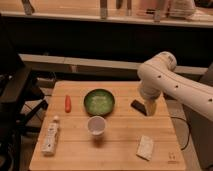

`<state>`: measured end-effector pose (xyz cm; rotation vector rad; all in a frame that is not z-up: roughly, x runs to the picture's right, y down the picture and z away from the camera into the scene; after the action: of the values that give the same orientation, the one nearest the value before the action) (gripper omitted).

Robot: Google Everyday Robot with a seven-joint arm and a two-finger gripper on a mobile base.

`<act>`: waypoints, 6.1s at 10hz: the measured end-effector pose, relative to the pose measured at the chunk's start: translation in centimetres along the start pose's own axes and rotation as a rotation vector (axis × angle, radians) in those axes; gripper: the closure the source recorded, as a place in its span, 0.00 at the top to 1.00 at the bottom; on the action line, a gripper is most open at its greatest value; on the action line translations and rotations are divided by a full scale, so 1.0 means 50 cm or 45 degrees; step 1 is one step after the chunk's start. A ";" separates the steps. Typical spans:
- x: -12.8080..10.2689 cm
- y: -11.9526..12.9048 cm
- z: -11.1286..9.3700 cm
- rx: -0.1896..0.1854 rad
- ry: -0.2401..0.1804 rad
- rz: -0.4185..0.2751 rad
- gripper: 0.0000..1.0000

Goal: Place the pepper in the ceramic bowl

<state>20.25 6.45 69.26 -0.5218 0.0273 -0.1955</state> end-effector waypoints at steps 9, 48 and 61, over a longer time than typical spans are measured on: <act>-0.188 -0.073 -0.033 0.019 -0.041 -0.232 0.80; -0.608 -0.201 0.012 0.047 -0.187 -1.042 0.80; -0.698 -0.193 0.097 -0.004 -0.283 -1.190 0.80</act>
<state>-15.32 7.36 77.42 -0.5262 -0.4409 -1.0477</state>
